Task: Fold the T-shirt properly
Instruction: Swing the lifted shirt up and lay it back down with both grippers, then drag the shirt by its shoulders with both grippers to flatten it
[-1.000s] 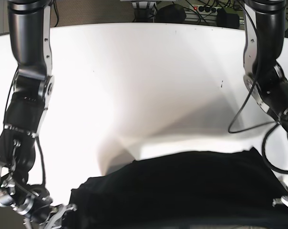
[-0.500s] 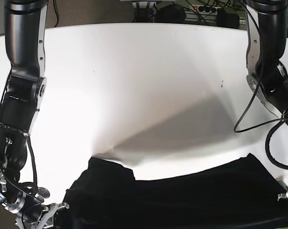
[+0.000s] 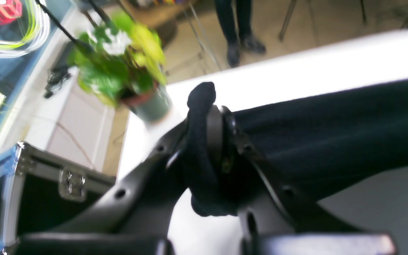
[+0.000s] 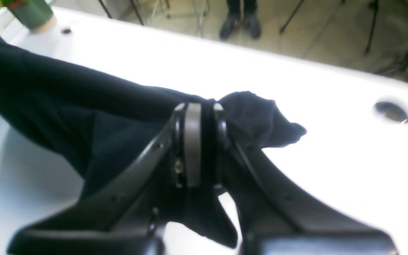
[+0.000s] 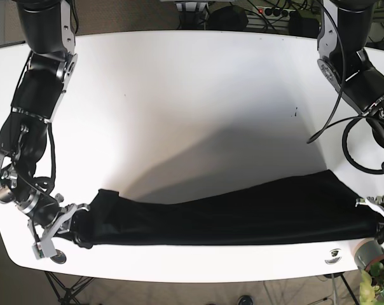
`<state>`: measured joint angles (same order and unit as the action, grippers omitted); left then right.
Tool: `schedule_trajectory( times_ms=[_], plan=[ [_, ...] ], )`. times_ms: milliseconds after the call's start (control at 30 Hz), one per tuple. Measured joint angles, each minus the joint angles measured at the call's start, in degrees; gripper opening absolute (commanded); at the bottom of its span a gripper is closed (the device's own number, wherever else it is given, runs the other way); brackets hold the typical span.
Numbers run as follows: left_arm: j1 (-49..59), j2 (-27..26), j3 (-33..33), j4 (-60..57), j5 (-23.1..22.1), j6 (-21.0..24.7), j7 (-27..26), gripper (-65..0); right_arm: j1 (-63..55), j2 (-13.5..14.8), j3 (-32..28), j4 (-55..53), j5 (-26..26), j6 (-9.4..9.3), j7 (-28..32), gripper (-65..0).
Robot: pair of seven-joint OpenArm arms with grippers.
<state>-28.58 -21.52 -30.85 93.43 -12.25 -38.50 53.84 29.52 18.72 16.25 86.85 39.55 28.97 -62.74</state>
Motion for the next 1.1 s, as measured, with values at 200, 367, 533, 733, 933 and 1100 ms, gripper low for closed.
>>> schedule_trajectory(
  times_ms=[200,367,533,733,933,1100],
  plan=[
    [10.23,1.29,-1.33,6.16,-0.17,-1.25,-0.09,-65.0,-9.94,-1.2,4.55,5.53,0.39,0.33,-0.04,-62.6],
    [18.6,3.87,-3.52,11.06,-0.04,-1.36,-0.57,-65.0,-19.26,-3.04,7.54,9.27,-0.59,-0.42,0.04,-62.6],
    [25.77,5.31,-6.29,13.35,0.57,-2.08,0.11,-65.0,-27.65,-6.34,10.1,13.03,-0.55,-0.28,-0.39,-62.6],
    [32.57,6.05,-11.08,13.51,0.26,-2.19,-0.33,-65.0,-35.41,-8.11,10.54,16.28,-0.31,-0.22,-0.02,-62.6],
    [37.83,6.12,-12.63,13.46,0.15,-2.14,-0.46,-65.0,-39.89,-9.35,10.45,16.37,-0.76,-0.28,0.37,-62.6],
    [41.66,6.19,-15.3,13.46,-0.15,-2.43,-0.42,-65.0,-42.71,-9.46,10.43,16.39,-0.07,0.0,0.57,-62.5]
  ],
)
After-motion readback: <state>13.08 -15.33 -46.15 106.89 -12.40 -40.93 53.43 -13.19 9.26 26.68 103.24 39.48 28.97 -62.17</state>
